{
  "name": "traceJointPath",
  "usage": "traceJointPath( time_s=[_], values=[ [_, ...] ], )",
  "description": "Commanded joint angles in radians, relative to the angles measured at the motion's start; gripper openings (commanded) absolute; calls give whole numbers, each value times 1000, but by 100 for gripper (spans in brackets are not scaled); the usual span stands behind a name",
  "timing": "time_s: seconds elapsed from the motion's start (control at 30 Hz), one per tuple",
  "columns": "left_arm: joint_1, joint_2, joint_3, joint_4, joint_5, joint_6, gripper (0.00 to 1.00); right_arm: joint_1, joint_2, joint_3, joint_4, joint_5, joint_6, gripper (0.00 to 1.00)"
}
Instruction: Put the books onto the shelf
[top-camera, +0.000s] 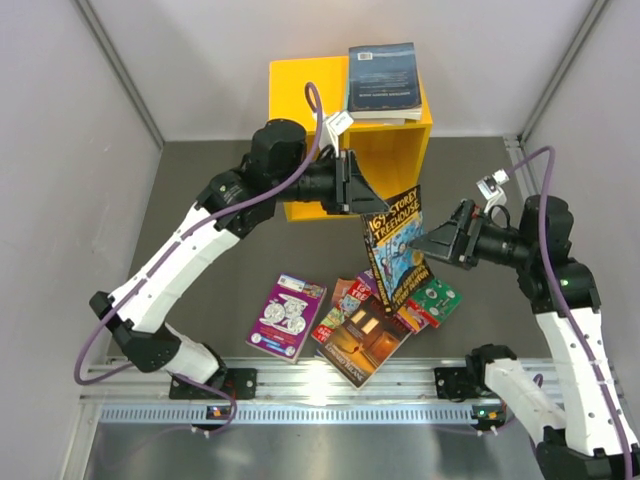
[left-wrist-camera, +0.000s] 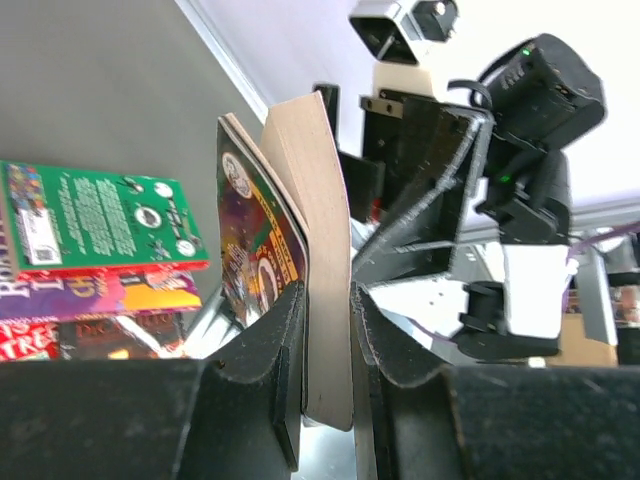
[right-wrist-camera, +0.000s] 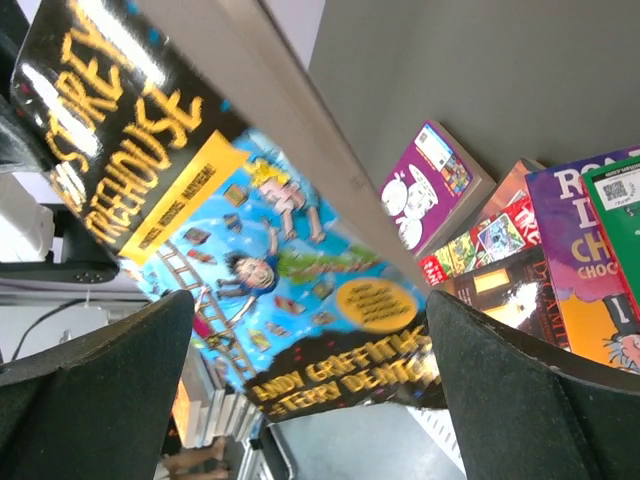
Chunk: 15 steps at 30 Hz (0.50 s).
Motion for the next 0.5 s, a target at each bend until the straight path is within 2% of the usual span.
traceJointPath(
  time_s=[0.0,0.17,0.27,0.37,0.4,0.47],
  values=[
    [-12,-98,49,89,150,-122,0,12,-4,35,6,39,-38,100],
    [-11,-189,-23,124,147,-172,0,15,-18,30,0,28,-44,100],
    [-12,-225,-89,189,164,-215,0,18,-44,-3,77,-35,6,100],
    [-11,-242,-135,258,173,-249,0,21,-96,-94,337,-147,190,100],
    [-12,-247,-146,278,174,-263,0,23,-112,-162,540,-168,341,99],
    [-12,-244,-149,309,173,-269,0,29,-150,-241,783,-210,515,100]
  ],
)
